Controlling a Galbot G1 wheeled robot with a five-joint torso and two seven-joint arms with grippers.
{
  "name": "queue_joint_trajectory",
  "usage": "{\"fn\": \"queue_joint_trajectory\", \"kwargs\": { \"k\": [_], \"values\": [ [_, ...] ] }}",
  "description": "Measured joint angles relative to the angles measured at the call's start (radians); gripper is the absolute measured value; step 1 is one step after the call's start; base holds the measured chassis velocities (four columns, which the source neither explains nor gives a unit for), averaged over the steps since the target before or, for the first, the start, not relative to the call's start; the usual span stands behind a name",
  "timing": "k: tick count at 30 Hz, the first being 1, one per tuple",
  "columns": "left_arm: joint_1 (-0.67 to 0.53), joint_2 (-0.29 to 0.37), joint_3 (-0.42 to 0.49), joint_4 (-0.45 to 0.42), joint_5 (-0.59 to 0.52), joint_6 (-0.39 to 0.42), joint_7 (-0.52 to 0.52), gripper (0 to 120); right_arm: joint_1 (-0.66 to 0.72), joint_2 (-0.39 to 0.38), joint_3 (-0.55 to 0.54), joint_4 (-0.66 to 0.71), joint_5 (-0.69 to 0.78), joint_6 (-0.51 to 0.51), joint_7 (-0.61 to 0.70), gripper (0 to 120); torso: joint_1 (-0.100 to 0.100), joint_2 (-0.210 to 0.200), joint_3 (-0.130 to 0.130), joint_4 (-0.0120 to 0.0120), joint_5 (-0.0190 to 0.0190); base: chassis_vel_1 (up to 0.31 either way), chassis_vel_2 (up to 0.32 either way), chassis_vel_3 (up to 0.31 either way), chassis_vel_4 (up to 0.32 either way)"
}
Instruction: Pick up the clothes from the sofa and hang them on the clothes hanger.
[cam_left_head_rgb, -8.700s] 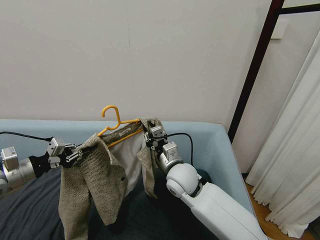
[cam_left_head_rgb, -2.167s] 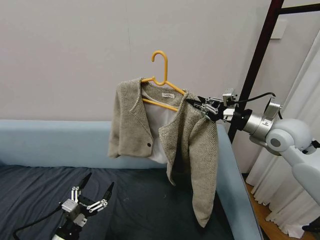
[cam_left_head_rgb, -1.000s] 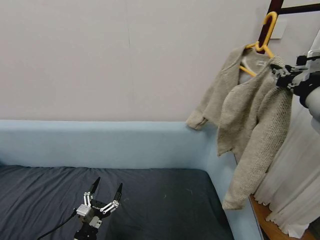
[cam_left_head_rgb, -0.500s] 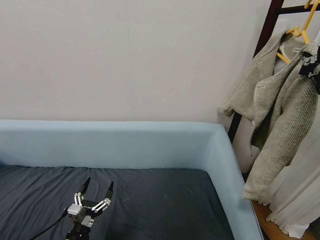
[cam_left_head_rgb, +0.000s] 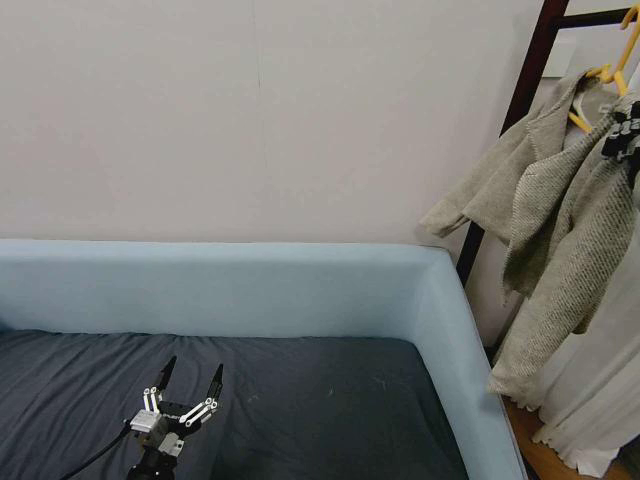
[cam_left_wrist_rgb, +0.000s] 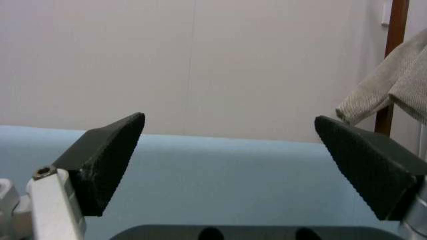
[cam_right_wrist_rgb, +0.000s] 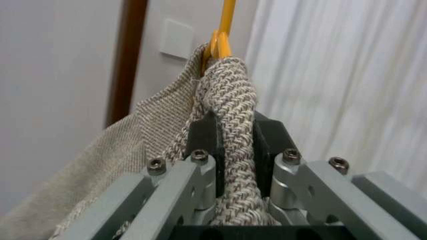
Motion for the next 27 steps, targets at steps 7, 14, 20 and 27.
{"fn": "queue_joint_trajectory", "kwargs": {
  "k": [7, 14, 20, 27],
  "values": [
    [-0.007, -0.007, 0.012, 0.001, 0.01, 0.003, 0.0, 100, -0.013, 0.014, -0.005, -0.038, -0.077, 0.007, 0.037, 10, 0.0, 0.0, 0.0, -0.0001, 0.0, 0.0, 0.0, 0.0, 0.0],
    [0.005, -0.001, 0.001, -0.003, 0.01, -0.001, 0.001, 100, 0.013, 0.053, -0.036, -0.029, -0.154, 0.011, 0.003, 10, 0.0, 0.0, 0.0, 0.0003, -0.0005, 0.0, 0.0, 0.0, 0.0],
    [0.009, 0.005, -0.01, -0.003, 0.006, -0.003, 0.002, 100, 0.02, 0.078, -0.052, -0.046, -0.216, 0.013, -0.049, 10, 0.0, 0.0, 0.0, 0.0, -0.0001, 0.0, 0.0, 0.0, 0.0],
    [0.01, 0.006, -0.007, -0.007, 0.01, -0.003, 0.003, 100, 0.098, 0.141, -0.105, -0.149, -0.252, 0.027, -0.101, 10, 0.0, 0.0, 0.0, 0.0, -0.0002, 0.0, 0.0, 0.0, 0.0]
  ]
}}
